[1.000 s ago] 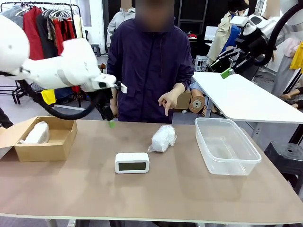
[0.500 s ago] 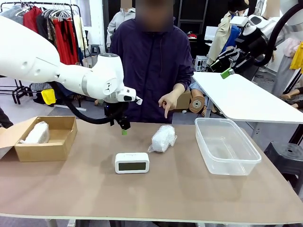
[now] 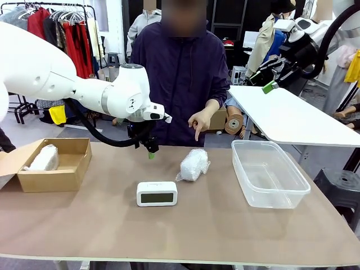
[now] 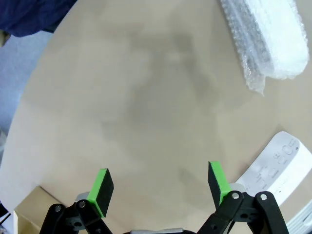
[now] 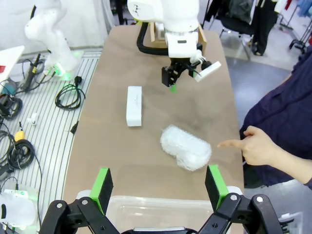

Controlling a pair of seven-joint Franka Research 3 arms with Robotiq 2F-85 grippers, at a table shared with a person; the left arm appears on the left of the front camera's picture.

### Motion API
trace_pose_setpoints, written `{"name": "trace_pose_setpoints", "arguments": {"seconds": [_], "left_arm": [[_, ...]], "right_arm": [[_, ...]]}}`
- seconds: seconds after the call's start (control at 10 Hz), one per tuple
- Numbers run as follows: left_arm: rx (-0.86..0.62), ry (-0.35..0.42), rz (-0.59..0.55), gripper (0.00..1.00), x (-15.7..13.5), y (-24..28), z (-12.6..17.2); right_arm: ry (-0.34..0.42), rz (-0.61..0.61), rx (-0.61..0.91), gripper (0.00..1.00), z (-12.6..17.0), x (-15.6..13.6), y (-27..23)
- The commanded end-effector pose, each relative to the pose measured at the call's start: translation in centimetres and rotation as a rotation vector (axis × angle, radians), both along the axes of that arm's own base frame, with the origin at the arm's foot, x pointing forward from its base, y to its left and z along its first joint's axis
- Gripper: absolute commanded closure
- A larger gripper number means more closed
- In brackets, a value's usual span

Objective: Separate and place wrapped and unwrapped clocks.
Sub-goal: Pick up the Digital clock indicated by the person.

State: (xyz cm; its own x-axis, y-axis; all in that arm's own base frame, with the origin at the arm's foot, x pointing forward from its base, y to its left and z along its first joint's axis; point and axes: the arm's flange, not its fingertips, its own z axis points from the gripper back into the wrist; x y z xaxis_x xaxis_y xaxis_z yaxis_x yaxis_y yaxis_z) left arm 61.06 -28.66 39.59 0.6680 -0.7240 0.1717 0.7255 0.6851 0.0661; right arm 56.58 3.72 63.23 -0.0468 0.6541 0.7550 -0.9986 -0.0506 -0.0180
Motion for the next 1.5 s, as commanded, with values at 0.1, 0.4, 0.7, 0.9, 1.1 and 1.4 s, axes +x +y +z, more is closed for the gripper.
{"name": "trace_pose_setpoints", "arguments": {"seconds": [0.1,0.4,0.7,0.9,1.1,1.4], "left_arm": [[0.097,-0.073,0.152,0.0,2.9,-0.4,1.8],[0.028,-0.079,0.295,0.0,7.9,-3.3,1.5],[-0.063,-0.106,0.331,0.0,11.6,-6.1,1.3],[-0.15,-0.09,0.316,0.0,12.5,-7.5,2.3],[-0.244,-0.037,0.322,0.0,12.8,-9.0,2.7],[-0.336,0.004,0.27,0.0,11.9,-12.0,2.4]], "right_arm": [[0.006,-0.023,-0.022,0.0,0.2,0.1,0.3],[0.006,-0.023,-0.022,0.0,0.2,0.1,0.3],[0.006,-0.023,-0.022,0.0,0.2,0.1,0.3],[0.006,-0.023,-0.022,0.0,0.2,0.1,0.3],[0.006,-0.023,-0.022,0.0,0.2,0.1,0.3],[0.006,-0.023,-0.022,0.0,0.2,0.1,0.3]]}}
